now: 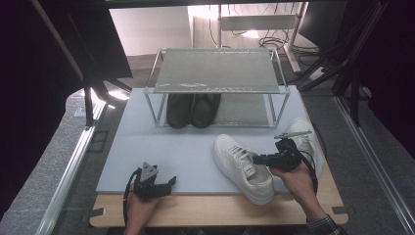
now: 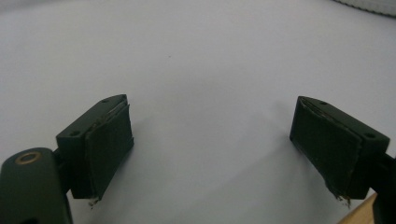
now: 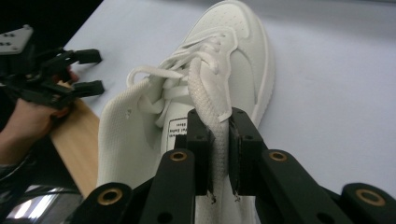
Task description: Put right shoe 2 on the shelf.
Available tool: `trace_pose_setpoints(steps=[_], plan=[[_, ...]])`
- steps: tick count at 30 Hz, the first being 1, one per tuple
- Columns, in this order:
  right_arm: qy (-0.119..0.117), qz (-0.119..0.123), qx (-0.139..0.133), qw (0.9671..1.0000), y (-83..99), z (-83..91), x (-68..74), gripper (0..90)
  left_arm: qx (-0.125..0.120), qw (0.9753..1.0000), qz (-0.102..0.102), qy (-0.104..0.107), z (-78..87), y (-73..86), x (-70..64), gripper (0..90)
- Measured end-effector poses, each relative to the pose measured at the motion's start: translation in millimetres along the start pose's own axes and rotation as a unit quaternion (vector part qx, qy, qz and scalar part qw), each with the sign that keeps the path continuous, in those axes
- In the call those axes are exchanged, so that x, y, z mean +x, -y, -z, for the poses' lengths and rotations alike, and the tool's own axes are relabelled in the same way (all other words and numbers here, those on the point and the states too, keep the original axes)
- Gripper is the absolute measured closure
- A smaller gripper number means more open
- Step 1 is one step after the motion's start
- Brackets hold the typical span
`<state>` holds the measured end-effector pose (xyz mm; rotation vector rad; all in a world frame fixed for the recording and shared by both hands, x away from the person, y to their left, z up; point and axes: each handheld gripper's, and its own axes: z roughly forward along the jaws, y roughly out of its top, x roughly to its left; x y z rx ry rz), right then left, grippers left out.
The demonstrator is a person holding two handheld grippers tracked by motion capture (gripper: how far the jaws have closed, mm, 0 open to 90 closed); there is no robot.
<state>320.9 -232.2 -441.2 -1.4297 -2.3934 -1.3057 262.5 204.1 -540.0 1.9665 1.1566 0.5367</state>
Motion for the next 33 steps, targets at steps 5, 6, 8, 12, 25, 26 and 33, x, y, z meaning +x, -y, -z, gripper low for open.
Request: trace_pose_setpoints(steps=[5,6,8,12,25,26,33], plan=[[-0.021,-0.004,0.004,0.9998,-4.3,-2.6,2.6,81.4,0.001,1.0000,-0.001,0.000,0.1,0.0,0.2,12.6],[-0.023,-0.002,0.005,0.9997,-5.6,-3.1,3.1,81.4,0.001,1.0000,-0.001,0.000,0.1,0.0,0.2,12.5],[-0.029,-0.003,0.004,0.9996,-8.5,-3.5,4.4,81.3,0.001,1.0000,-0.001,0.000,0.1,0.0,0.2,12.5],[-0.033,-0.004,-0.003,0.9994,-15.6,-1.8,5.5,81.4,0.001,1.0000,-0.001,0.000,0.1,0.0,0.2,12.5],[-0.071,-0.014,-0.033,0.9968,-39.4,7.0,10.8,81.4,0.000,1.0000,-0.003,0.000,0.1,0.0,0.3,12.5],[-0.074,-0.015,-0.035,0.9965,-41.4,7.7,11.6,81.4,0.000,1.0000,-0.003,0.000,0.1,0.0,0.3,12.5],[-0.083,-0.008,-0.047,0.9954,-57.3,13.2,19.8,81.3,-0.001,1.0000,-0.001,-0.001,-0.1,0.0,0.1,12.6]])
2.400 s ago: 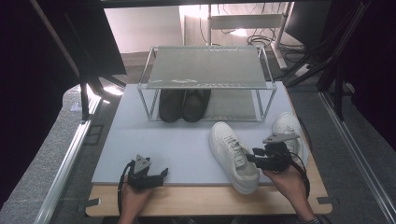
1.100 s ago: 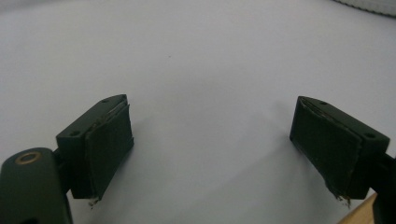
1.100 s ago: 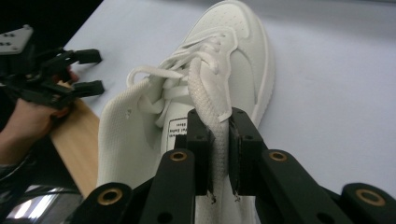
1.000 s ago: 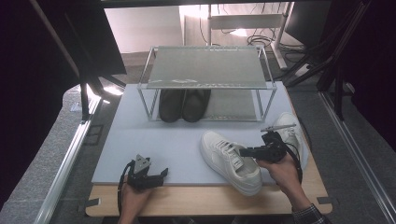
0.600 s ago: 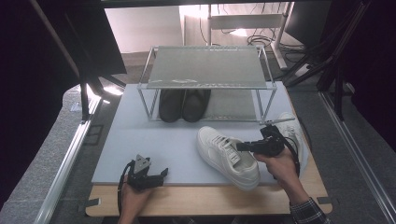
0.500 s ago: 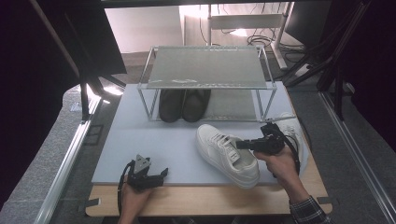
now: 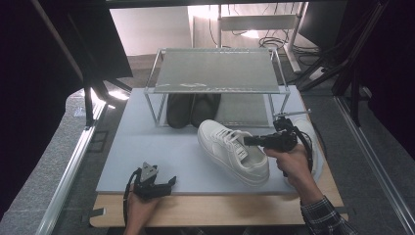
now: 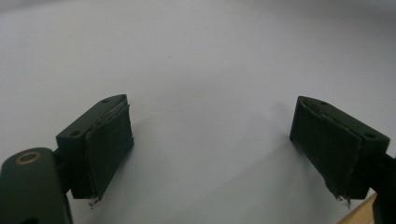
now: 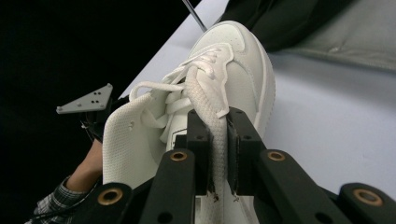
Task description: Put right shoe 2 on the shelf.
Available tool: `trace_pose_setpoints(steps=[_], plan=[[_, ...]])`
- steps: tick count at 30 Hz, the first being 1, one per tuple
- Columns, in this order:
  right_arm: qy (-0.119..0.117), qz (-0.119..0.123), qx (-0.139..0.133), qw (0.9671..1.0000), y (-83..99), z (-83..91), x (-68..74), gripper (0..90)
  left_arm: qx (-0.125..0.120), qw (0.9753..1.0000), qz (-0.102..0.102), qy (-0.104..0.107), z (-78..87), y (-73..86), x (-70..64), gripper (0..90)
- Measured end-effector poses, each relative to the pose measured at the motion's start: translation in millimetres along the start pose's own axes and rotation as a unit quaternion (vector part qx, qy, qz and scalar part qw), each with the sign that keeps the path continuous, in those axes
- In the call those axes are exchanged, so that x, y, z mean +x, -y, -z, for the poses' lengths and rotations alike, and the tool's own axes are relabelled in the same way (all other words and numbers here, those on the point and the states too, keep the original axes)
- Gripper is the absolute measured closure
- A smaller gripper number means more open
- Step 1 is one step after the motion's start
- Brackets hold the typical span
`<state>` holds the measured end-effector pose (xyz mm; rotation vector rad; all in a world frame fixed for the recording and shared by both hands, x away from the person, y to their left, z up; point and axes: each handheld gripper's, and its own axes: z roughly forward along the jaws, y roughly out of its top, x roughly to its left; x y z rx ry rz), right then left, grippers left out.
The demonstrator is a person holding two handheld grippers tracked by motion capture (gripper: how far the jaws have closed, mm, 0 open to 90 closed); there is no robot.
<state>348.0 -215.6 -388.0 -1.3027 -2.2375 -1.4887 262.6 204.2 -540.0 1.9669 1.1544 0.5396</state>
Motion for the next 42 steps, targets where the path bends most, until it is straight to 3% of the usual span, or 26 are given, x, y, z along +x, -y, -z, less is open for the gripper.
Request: trace_pose_setpoints(steps=[30,37,42], plan=[[-0.044,-0.002,-0.036,0.9984,-62.2,11.4,30.9,81.3,0.001,1.0000,-0.001,0.001,0.1,-0.1,0.3,12.5],[-0.043,0.003,-0.047,0.9979,-81.6,11.1,42.4,81.3,0.000,1.0000,0.000,0.001,0.0,0.0,0.2,12.5],[-0.052,-0.008,-0.056,0.9971,-92.7,7.5,43.7,81.3,0.000,1.0000,0.000,0.001,0.0,0.0,0.2,12.5]])
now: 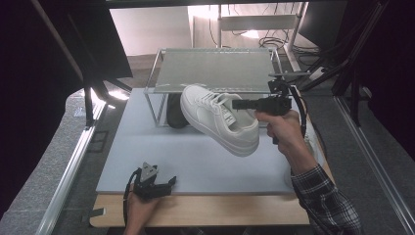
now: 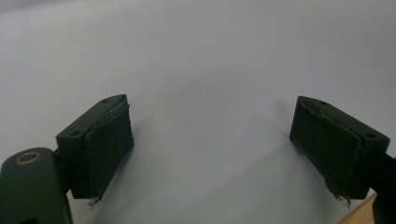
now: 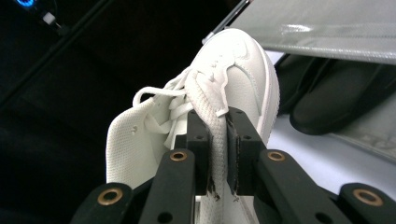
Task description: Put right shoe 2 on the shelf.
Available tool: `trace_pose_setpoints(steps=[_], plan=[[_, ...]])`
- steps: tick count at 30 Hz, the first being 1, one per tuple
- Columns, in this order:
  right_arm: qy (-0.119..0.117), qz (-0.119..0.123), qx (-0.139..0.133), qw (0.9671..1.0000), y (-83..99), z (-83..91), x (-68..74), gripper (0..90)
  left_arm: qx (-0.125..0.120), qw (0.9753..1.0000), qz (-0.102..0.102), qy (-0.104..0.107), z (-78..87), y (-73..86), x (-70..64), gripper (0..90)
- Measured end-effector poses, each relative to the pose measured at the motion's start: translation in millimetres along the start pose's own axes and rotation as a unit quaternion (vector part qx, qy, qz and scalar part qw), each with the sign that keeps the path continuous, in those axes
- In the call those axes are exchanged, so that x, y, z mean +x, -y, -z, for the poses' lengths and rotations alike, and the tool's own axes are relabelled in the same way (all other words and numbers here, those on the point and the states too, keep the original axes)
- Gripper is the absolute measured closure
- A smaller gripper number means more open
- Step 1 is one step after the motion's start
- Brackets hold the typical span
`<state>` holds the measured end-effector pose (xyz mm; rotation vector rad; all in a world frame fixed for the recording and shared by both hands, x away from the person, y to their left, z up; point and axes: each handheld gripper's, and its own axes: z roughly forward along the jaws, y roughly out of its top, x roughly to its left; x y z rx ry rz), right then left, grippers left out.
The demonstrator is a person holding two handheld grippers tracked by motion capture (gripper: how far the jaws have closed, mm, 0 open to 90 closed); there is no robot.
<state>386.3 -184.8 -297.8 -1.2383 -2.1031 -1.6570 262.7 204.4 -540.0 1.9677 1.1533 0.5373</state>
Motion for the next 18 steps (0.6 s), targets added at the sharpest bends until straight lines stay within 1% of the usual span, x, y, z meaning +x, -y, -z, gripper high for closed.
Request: trace_pose_setpoints(steps=[3,7,10,13,18], plan=[[0.002,-0.005,-0.006,1.0000,-4.8,-2.8,-1.9,81.3,0.001,1.0000,-0.001,0.000,0.1,0.0,0.2,12.5],[0.016,-0.009,-0.016,0.9997,-12.8,-6.9,-4.9,81.3,0.000,1.0000,0.000,0.000,0.0,0.0,0.0,12.5],[0.022,-0.016,-0.021,0.9994,-17.8,-9.0,-7.8,81.2,0.000,1.0000,0.000,0.000,0.0,0.0,0.0,12.5],[0.026,-0.025,-0.032,0.9989,-22.5,-11.0,-11.9,81.3,0.000,1.0000,0.000,0.000,0.0,0.0,0.0,12.5],[0.043,-0.036,-0.047,0.9973,-30.7,-17.4,-17.6,81.3,0.000,1.0000,0.000,0.000,0.0,0.0,0.0,12.5]])
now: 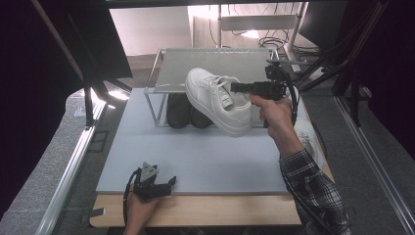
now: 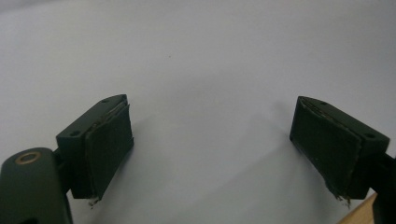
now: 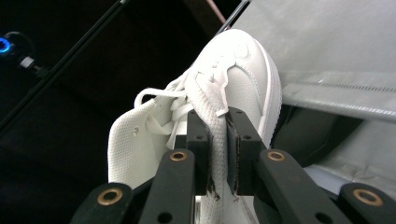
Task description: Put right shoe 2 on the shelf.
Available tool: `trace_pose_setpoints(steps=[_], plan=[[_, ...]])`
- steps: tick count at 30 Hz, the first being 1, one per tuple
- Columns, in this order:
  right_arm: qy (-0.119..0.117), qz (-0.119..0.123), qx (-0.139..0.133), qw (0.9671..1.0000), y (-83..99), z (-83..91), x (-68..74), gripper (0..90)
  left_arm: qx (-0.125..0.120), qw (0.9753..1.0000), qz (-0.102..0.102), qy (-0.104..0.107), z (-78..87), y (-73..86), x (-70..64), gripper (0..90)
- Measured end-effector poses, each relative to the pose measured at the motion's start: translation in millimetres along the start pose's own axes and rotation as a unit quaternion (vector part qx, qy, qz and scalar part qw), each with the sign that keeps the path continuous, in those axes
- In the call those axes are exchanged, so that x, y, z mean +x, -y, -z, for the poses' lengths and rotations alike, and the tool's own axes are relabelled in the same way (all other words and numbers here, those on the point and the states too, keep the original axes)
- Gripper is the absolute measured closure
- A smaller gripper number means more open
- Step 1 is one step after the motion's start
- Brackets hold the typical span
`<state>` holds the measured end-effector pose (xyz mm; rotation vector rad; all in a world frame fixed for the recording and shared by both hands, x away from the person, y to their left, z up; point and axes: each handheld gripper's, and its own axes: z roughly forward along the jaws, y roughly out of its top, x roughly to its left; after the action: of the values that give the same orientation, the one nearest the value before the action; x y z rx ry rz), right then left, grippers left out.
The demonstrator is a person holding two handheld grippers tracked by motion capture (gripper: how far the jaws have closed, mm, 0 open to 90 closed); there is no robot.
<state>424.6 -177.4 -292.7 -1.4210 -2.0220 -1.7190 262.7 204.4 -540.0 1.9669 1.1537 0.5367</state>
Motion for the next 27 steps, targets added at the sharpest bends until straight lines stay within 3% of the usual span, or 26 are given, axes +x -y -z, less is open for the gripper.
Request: trace_pose_setpoints(steps=[14,27], plan=[[0.055,-0.013,-0.027,0.9980,-21.6,-22.2,-8.6,81.2,0.001,1.0000,-0.001,0.000,0.1,0.0,0.1,12.6],[0.088,-0.028,-0.051,0.9945,-35.1,-36.9,-17.0,81.1,0.000,1.0000,-0.001,0.000,0.1,0.0,0.0,12.6]])
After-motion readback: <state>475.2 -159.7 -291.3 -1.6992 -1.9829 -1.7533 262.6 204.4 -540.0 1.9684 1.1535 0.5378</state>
